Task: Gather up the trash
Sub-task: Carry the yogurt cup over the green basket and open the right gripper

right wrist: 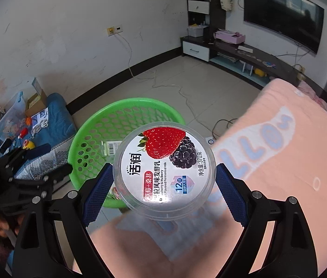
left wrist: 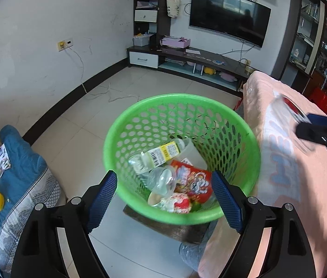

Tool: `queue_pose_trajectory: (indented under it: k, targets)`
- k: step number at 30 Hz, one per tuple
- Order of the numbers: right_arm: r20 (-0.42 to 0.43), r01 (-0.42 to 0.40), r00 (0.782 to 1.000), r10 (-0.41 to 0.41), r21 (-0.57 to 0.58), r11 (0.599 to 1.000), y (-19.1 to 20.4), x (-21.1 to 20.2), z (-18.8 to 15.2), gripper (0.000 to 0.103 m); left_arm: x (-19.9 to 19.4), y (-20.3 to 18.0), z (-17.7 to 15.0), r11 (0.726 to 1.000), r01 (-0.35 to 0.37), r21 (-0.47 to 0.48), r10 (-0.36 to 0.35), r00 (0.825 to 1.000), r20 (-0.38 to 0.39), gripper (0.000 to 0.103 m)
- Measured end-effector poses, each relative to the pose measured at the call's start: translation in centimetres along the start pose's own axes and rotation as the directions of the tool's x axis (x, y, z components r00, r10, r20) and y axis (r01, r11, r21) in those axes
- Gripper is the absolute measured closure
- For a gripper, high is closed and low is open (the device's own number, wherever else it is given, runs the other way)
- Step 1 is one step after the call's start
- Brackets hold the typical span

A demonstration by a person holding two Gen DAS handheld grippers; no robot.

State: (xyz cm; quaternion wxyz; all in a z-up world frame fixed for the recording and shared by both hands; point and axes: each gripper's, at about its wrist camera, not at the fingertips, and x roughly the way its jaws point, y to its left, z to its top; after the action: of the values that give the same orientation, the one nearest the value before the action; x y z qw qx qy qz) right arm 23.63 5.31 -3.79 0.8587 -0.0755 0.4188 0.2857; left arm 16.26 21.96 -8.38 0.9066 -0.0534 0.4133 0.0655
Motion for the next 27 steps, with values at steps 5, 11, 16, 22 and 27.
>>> queue_pose_trajectory:
  k: [5, 11, 16, 22, 27]
  targets:
    - [-0.013, -0.029, 0.999, 0.029, -0.006, 1.000, 2.0, 1.8, 1.5, 0.016, -1.0, 1.0, -1.2, 1.000, -0.006, -0.024, 0.006, 1.000, -0.002, 0.022]
    - [0.005, -0.059, 0.998, 0.059, -0.022, 0.998, 3.9, 3.0, 2.7, 0.015, -1.6, 1.5, -2.2, 0.999, -0.011, -0.041, 0.011, 1.000, 0.002, 0.022]
    - [0.018, -0.083, 0.996, 0.084, -0.017, 0.996, 4.3, 2.8, 3.0, 0.014, -1.9, 1.5, -2.3, 0.999, -0.004, -0.047, 0.004, 1.000, 0.002, 0.015]
    - [0.034, -0.093, 0.995, 0.093, -0.006, 0.996, 3.9, 2.2, 3.2, 0.012, -2.4, 0.7, -2.4, 0.999, -0.005, -0.033, 0.006, 1.000, 0.021, 0.012]
    - [0.043, -0.080, 0.996, 0.081, -0.020, 0.997, 3.7, 1.1, 3.0, 0.012, -2.9, 0.2, -2.5, 1.000, -0.005, -0.026, 0.005, 1.000, 0.026, 0.012]
